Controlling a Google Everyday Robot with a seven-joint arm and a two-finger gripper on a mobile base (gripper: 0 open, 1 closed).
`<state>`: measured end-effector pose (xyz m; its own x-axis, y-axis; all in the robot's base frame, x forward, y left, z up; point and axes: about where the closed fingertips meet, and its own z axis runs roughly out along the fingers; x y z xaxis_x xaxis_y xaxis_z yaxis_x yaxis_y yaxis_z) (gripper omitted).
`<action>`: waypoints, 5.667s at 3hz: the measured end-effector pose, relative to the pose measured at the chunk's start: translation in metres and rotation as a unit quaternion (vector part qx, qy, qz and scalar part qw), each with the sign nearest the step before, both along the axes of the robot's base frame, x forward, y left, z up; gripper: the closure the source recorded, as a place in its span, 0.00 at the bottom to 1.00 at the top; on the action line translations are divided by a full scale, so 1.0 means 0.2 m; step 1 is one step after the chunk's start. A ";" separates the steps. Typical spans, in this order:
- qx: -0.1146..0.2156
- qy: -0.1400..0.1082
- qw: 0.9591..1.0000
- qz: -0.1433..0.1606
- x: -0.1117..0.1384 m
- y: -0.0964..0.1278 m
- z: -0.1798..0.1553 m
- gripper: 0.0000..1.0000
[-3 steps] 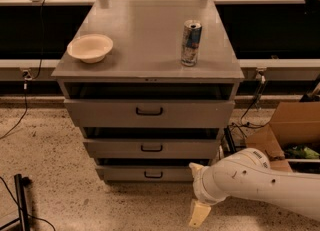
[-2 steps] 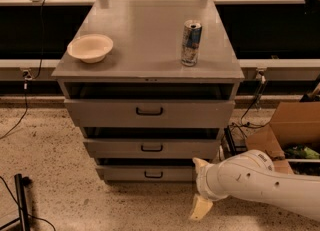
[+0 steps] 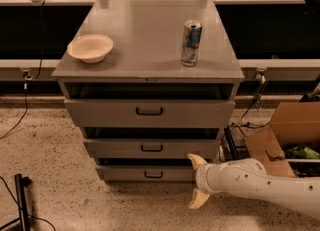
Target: Open bottom drawer
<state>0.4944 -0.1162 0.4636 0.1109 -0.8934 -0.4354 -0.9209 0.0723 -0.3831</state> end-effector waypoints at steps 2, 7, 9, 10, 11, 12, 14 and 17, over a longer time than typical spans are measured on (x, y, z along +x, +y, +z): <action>0.013 0.031 0.997 0.068 0.07 0.01 -0.46 0.00; -0.008 0.097 0.995 0.014 0.27 -0.06 -0.95 0.00; 0.024 0.094 0.995 -0.004 0.38 -0.25 -1.19 0.00; 0.008 0.097 0.995 0.004 0.44 -0.29 -1.26 0.00; -0.005 0.102 0.995 0.014 0.54 -0.27 -1.33 0.00; -0.012 0.109 0.994 0.017 0.62 -0.26 -1.39 0.00; -0.016 0.114 0.993 0.015 0.72 -0.26 -1.42 0.21; -0.019 0.144 0.989 0.041 0.56 -0.15 -1.42 0.36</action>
Offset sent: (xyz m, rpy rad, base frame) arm 0.0256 -0.0085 -0.1410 0.0501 0.1400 0.1881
